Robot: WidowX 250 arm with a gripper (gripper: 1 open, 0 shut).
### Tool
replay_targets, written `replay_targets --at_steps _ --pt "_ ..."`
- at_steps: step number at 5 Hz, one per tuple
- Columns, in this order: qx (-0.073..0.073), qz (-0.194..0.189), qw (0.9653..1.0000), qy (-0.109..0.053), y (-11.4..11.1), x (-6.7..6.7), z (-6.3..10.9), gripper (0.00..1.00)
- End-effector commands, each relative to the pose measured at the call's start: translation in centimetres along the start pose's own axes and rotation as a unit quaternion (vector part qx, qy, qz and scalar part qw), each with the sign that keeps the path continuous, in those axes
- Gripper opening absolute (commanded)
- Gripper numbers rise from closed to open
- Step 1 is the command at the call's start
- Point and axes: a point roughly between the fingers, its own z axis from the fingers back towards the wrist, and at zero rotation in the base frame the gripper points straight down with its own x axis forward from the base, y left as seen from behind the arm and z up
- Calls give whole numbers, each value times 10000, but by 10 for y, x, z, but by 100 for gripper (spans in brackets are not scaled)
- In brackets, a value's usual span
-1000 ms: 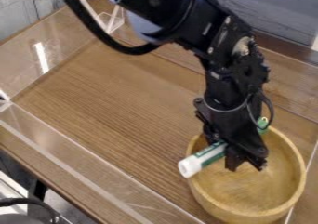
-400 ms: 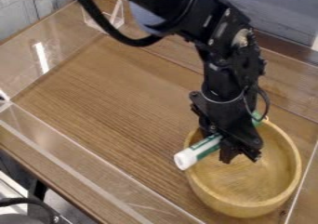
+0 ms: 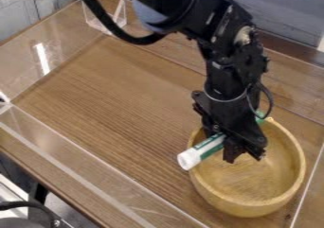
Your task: Put the green marker in the brown bowl
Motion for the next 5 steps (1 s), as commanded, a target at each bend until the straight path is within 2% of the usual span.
replay_targets --at_steps 1,5 --pt "-16 97 10000 -2 8 -1 -3 0" --pt "-226 65 9997 -7 4 -3 -6 0"
